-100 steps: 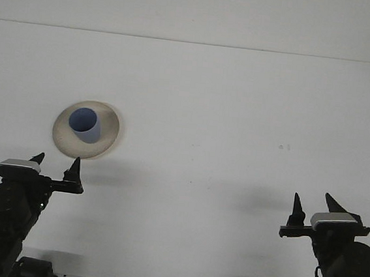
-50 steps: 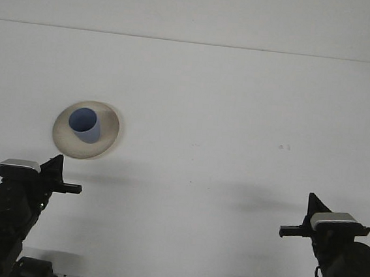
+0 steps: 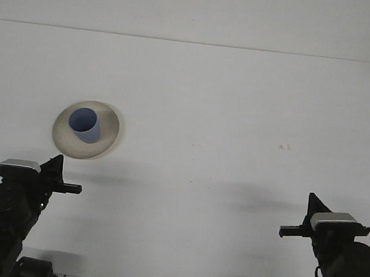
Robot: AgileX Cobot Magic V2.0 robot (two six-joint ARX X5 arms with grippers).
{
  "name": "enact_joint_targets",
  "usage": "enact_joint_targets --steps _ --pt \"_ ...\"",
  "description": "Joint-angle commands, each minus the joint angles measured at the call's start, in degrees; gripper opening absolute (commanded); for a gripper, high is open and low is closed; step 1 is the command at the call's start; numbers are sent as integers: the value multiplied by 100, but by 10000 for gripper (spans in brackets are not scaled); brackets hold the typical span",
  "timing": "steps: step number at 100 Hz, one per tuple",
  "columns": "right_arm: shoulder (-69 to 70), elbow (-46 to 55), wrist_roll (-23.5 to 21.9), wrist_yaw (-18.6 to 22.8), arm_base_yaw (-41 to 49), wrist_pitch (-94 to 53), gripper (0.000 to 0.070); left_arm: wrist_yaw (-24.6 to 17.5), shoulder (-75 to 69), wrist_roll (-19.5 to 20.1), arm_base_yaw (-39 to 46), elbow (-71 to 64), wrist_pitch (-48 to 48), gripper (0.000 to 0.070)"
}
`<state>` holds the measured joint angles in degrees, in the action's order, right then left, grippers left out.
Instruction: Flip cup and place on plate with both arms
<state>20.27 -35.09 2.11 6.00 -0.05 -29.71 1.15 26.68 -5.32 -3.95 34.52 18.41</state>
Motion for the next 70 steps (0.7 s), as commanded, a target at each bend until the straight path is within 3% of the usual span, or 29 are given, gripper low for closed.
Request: enact_joint_targets --steps 1,48,70 --pt "-9 -50 -61 -4 4 52 0 -26 17 -13 -9 66 -52 12" --pt "-9 -50 -59 -4 4 52 0 -26 11 -4 -9 66 -72 12" --pt "-9 -50 -61 -4 4 52 0 -28 -398 -4 -37 -219 -726 12"
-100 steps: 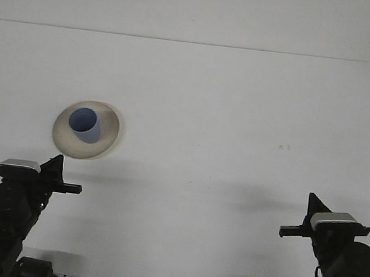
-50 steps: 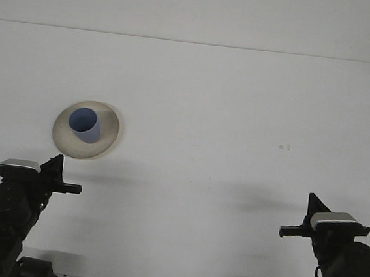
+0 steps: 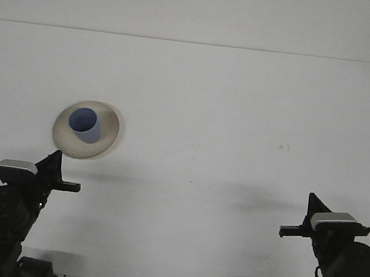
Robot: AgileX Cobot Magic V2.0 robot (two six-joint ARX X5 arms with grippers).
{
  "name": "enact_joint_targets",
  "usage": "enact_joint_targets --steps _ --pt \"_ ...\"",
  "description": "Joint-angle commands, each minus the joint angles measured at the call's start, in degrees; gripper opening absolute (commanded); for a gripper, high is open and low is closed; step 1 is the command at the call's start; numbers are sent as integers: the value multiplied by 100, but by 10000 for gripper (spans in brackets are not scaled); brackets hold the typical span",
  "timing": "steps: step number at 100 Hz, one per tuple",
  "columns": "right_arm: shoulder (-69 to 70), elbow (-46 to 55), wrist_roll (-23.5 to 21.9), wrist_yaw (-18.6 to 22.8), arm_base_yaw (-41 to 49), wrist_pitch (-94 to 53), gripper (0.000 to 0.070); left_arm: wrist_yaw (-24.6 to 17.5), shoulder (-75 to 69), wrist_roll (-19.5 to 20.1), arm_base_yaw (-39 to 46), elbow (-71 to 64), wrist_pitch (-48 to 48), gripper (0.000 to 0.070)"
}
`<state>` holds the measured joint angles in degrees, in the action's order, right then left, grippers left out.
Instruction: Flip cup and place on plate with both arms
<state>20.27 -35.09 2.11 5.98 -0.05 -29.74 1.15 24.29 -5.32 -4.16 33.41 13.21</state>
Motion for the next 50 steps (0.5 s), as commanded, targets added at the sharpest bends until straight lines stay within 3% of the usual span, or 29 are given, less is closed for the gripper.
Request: enact_joint_targets --steps 1,24,42,50 --pt "-9 -50 -61 -2 4 55 0 -28 -199 -4 -15 -136 -245 11" --pt "-9 -50 -61 -2 4 55 0 -63 -1213 39 -15 -1025 -962 12" --pt "-9 -50 -59 -2 4 55 0 -538 -1906 380 -15 -1709 -1034 12" --pt "-9 -50 -59 -2 4 55 0 -564 -2162 376 -13 -1958 -1034 11"
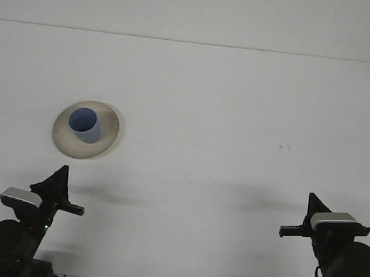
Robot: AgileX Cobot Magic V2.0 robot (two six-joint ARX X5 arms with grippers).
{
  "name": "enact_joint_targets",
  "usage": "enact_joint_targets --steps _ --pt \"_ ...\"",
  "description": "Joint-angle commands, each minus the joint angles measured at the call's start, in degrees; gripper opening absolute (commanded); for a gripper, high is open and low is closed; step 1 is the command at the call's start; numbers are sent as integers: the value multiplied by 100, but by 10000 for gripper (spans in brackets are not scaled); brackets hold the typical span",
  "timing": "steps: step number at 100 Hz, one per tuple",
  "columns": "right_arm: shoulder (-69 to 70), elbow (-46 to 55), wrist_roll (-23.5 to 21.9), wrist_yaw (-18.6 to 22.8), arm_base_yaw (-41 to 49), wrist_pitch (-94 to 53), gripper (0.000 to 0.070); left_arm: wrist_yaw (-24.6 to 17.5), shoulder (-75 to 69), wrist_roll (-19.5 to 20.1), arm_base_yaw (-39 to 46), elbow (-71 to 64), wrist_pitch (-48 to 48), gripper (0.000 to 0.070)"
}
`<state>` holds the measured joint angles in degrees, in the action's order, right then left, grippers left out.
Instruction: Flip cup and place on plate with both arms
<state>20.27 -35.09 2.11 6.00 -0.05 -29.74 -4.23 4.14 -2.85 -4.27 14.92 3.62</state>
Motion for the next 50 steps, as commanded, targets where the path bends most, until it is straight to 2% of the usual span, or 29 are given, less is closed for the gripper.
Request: enact_joint_targets --steps 1,21,50 --pt "-9 -50 -61 -4 4 55 0 -26 -177 127 -2 -138 -76 12" --pt "-9 -50 -61 -4 4 55 0 -15 -396 116 2 -520 -214 12" --pt "-9 -50 -61 -4 4 55 0 68 -396 90 11 -1080 -1296 12"
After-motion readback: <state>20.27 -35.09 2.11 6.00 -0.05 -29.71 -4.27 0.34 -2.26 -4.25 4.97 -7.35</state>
